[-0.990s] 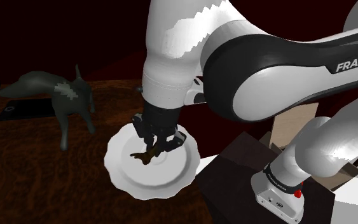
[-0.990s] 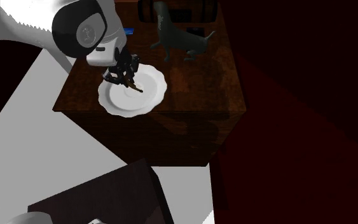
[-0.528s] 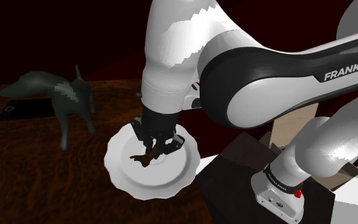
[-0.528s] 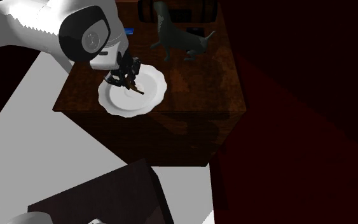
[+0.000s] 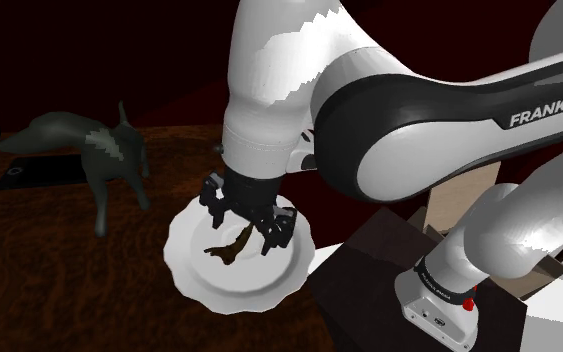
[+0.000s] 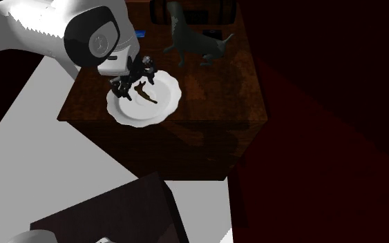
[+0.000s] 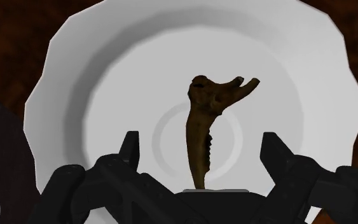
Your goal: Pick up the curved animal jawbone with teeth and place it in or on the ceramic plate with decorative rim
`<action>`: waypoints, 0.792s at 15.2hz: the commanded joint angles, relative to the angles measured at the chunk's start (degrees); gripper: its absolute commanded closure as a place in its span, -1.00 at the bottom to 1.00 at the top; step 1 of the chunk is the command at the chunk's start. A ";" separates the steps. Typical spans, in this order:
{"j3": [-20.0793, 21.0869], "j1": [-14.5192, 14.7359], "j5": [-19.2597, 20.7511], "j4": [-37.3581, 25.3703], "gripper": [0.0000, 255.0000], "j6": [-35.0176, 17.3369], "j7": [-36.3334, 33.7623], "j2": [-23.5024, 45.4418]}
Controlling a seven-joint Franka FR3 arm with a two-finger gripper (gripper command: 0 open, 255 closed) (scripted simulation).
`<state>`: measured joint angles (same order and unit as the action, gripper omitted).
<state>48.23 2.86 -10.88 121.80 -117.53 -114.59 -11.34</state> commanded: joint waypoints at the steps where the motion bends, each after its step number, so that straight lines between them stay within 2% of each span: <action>1: -0.53 0.06 -0.47 -1.30 -1.00 1.98 0.39 -0.85; 4: -1.87 0.09 -1.26 -5.32 -1.00 7.47 1.11 -2.63; 12: -1.88 0.11 -1.26 -5.32 -1.00 7.46 1.11 -2.63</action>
